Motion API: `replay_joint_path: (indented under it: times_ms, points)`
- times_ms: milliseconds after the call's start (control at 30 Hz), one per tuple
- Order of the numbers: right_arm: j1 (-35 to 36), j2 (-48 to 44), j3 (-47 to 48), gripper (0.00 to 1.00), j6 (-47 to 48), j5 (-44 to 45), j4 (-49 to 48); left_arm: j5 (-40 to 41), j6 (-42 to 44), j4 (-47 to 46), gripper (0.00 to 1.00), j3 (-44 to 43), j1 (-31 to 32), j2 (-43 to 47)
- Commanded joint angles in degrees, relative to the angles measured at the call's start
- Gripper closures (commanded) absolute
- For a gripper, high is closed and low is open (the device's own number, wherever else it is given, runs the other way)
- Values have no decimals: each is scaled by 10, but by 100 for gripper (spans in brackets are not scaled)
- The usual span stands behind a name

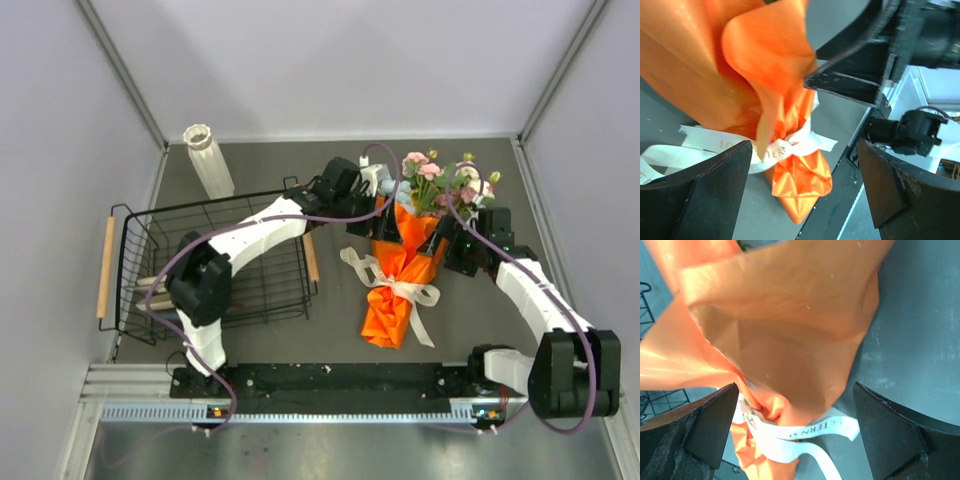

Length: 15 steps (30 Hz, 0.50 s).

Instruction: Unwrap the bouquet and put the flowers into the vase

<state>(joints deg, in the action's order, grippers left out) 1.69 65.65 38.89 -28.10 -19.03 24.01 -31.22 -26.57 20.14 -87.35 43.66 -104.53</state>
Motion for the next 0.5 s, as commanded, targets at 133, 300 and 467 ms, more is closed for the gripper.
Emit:
replay_joint_path:
  times_ms: [133,300,467]
  points:
    - [-6,84,0,1,-4,-72,-166,-11,-30,-73,8,11,-6,-65]
    - [-7,161,47,1,16,-87,-201,-27,-67,-153,5,45,-4,-80]
    - [-6,252,153,1,18,-131,-167,-73,-115,-197,7,21,11,-124]
